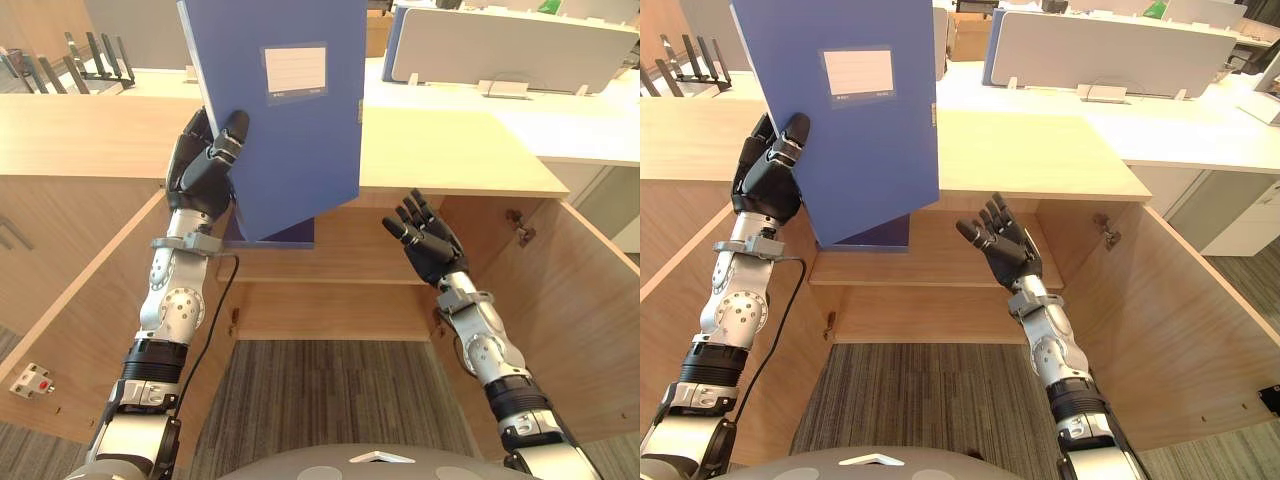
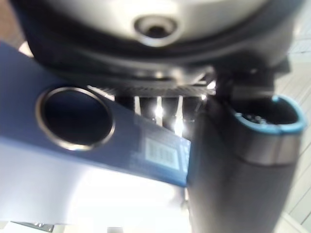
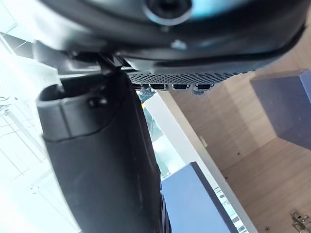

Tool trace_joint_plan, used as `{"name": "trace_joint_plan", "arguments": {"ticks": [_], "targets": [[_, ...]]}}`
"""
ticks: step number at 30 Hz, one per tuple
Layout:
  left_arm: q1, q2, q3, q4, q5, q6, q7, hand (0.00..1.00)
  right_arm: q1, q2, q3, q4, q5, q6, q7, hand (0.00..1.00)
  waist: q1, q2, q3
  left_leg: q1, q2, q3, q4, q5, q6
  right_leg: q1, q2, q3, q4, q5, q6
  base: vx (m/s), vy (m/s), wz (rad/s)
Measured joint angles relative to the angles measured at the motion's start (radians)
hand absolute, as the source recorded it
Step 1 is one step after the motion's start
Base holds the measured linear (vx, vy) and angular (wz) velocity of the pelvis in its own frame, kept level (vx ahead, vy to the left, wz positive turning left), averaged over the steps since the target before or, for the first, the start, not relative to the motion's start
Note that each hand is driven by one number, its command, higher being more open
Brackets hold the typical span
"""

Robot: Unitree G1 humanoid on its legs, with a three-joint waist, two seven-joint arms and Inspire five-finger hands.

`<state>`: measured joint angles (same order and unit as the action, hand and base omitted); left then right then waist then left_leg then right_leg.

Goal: Walk over to the cabinet, pick up the folder, carry it to the office cabinet, place the folder inside the office cabinet, then close the office cabinet door

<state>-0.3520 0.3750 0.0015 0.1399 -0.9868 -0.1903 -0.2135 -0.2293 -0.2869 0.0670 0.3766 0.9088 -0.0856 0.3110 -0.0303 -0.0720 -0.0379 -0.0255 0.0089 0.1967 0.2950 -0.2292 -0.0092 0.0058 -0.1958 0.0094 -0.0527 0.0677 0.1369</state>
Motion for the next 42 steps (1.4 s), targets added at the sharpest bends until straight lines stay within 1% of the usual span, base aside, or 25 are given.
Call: {"name": "trace_joint_plan", "arguments": {"ticks": [4,8,10,11,17,23,26,30,34,37,42], "targets": [[-0.035,0.000,-0.011,0.022,0.000,0.000,-0.025,0.00,-0.048,-0.004,0.000,-0.002,0.000,0.001,0.014,1.00,0.000,0.001,0.003,0.000,0.002,-0.015,-0.001,-0.001,0.002,-0.003,0.006,0.011,0.000,0.001,-0.002,-0.02,-0.038,-0.08],[-0.072,-0.002,-0.028,0.069,0.000,0.002,-0.049,0.00,-0.099,-0.033,-0.003,-0.002,-0.003,0.001,0.014,1.00,-0.003,0.008,0.015,0.000,0.001,-0.019,-0.001,-0.001,0.002,-0.002,0.006,0.015,0.001,0.005,-0.004,-0.03,-0.021,-0.03],[-0.084,-0.002,-0.028,0.088,0.000,0.007,-0.060,0.00,-0.121,-0.045,-0.013,-0.002,-0.038,0.001,0.014,1.00,-0.004,0.009,0.021,0.000,0.002,-0.020,-0.001,-0.001,0.002,-0.003,0.007,0.017,0.001,0.006,-0.003,-0.05,-0.019,-0.01],[-0.085,-0.002,-0.029,0.092,0.000,0.019,-0.065,0.00,-0.135,-0.065,-0.013,-0.001,-0.044,0.004,0.017,1.00,-0.004,0.009,0.021,0.000,0.002,-0.021,-0.001,-0.001,0.002,-0.002,0.007,0.017,0.000,0.006,-0.003,-0.05,-0.027,0.01],[-0.105,0.000,-0.057,0.134,0.001,0.040,-0.135,0.00,-0.260,-0.177,-0.016,0.019,-0.089,0.012,0.035,1.00,-0.001,0.009,0.022,-0.001,0.001,-0.028,0.000,-0.001,0.002,0.002,0.007,0.014,0.000,0.006,-0.003,-0.02,-0.015,0.02],[-0.153,0.019,-0.076,0.137,0.001,0.041,-0.177,0.00,-0.362,-0.231,-0.017,0.072,-0.086,0.012,0.060,1.00,0.002,0.008,0.023,0.001,0.001,-0.034,-0.002,-0.001,0.002,0.006,0.007,0.010,0.000,0.006,-0.003,-0.02,-0.015,0.02],[-0.161,0.035,-0.077,0.137,0.001,0.041,-0.196,0.00,-0.376,-0.241,-0.017,0.091,-0.080,0.012,0.067,1.00,0.003,0.008,0.023,0.003,0.001,-0.034,-0.003,0.000,0.002,0.009,0.008,0.010,0.000,0.006,-0.003,0.00,0.000,0.00],[-0.161,0.035,-0.085,0.137,0.001,0.041,-0.212,0.00,-0.388,-0.264,-0.003,0.096,-0.079,0.018,0.083,1.00,0.008,0.008,0.023,0.005,0.001,-0.034,-0.004,0.000,0.003,0.010,0.008,0.011,0.000,0.007,-0.004,-0.01,-0.006,0.00],[-0.164,0.036,-0.096,0.137,0.001,0.041,-0.237,0.00,-0.452,-0.267,0.043,0.131,-0.078,0.031,0.107,1.00,0.007,0.008,0.023,0.011,0.003,-0.031,-0.009,0.002,0.003,0.012,0.010,0.012,0.000,0.008,-0.006,0.00,0.000,0.00],[-0.188,0.037,-0.127,0.137,0.003,0.041,-0.258,0.00,-0.472,-0.267,0.067,0.134,-0.071,0.035,0.127,1.00,0.018,0.007,0.024,0.016,0.003,-0.031,-0.023,0.010,0.004,0.011,0.012,0.012,-0.001,0.013,-0.013,0.00,0.000,0.00],[-0.240,0.038,-0.128,0.138,0.003,0.040,-0.282,0.00,-0.539,-0.259,0.121,0.182,-0.034,0.053,0.161,1.00,0.028,0.006,0.024,0.015,0.004,-0.031,-0.023,0.011,0.003,0.011,0.012,0.012,-0.002,0.013,-0.013,-0.03,-0.022,0.00]]}}
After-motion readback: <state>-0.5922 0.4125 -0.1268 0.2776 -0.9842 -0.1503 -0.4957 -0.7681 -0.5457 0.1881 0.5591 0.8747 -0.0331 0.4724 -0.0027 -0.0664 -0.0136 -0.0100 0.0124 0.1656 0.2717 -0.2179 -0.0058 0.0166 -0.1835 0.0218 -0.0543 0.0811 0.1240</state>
